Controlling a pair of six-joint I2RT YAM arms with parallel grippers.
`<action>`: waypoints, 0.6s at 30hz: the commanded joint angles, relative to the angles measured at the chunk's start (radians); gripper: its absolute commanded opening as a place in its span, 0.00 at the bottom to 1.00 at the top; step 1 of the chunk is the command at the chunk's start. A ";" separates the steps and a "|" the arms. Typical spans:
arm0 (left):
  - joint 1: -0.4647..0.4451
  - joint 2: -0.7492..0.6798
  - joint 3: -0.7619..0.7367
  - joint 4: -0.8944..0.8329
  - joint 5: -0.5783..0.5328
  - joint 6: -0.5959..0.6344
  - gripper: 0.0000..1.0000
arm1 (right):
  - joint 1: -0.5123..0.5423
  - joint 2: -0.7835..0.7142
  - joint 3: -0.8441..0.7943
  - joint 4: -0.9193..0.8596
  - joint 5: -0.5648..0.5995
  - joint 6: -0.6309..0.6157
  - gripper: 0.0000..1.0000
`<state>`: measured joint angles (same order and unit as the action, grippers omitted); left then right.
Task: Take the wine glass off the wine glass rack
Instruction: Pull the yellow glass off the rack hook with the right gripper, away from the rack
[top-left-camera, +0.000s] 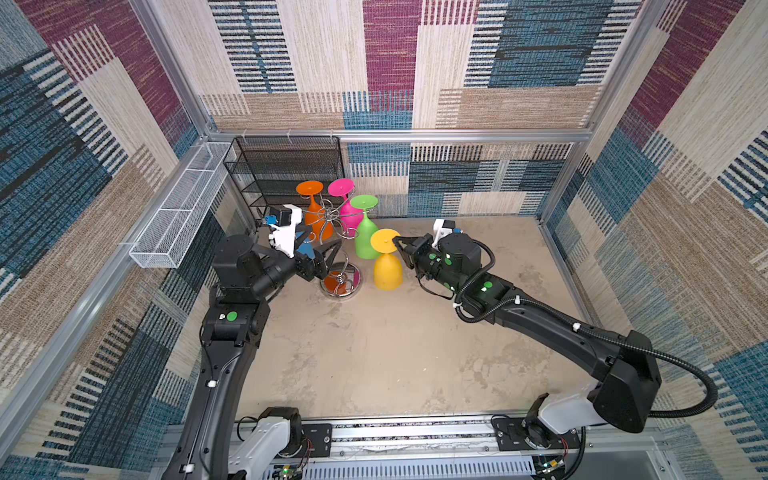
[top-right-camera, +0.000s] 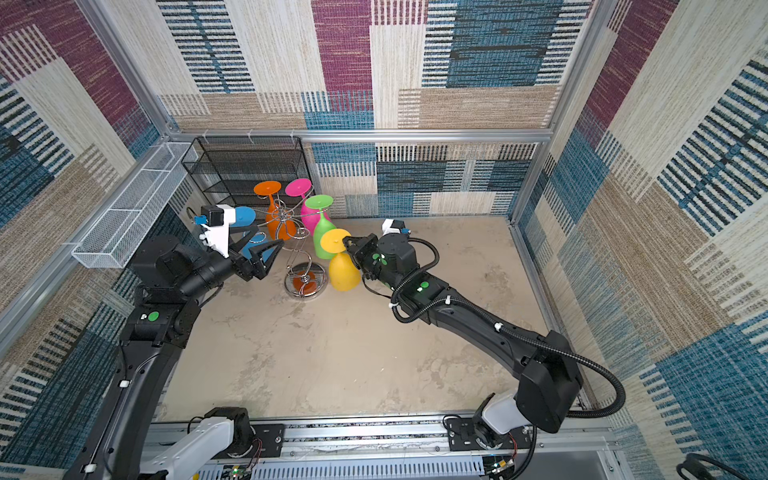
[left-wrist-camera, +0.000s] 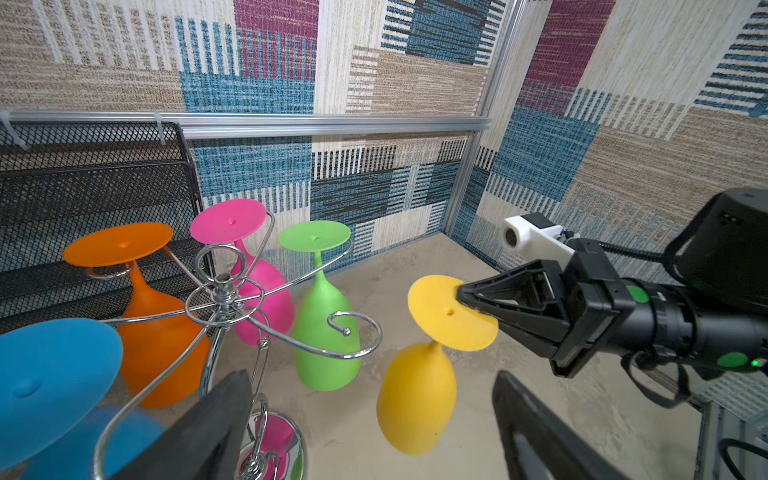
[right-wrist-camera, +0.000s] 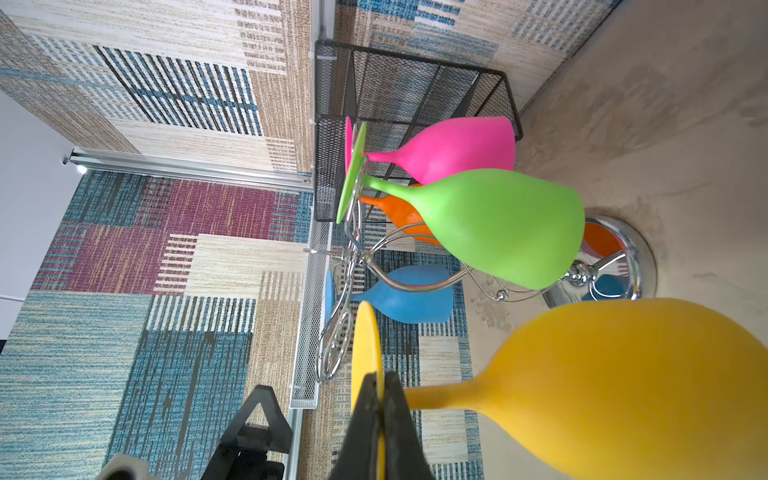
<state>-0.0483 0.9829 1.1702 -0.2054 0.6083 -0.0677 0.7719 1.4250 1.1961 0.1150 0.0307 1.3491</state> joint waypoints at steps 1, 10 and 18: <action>-0.004 0.000 0.006 0.043 0.021 -0.018 0.93 | -0.002 -0.062 -0.040 0.023 0.035 -0.046 0.00; -0.018 -0.002 0.005 0.041 0.017 -0.012 0.93 | -0.010 -0.285 -0.201 -0.084 0.193 -0.140 0.00; -0.072 0.007 0.004 0.021 -0.018 0.013 0.93 | -0.026 -0.503 -0.324 -0.182 0.306 -0.284 0.00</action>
<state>-0.1017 0.9840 1.1702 -0.2050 0.6067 -0.0673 0.7494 0.9714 0.8932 -0.0227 0.2710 1.1511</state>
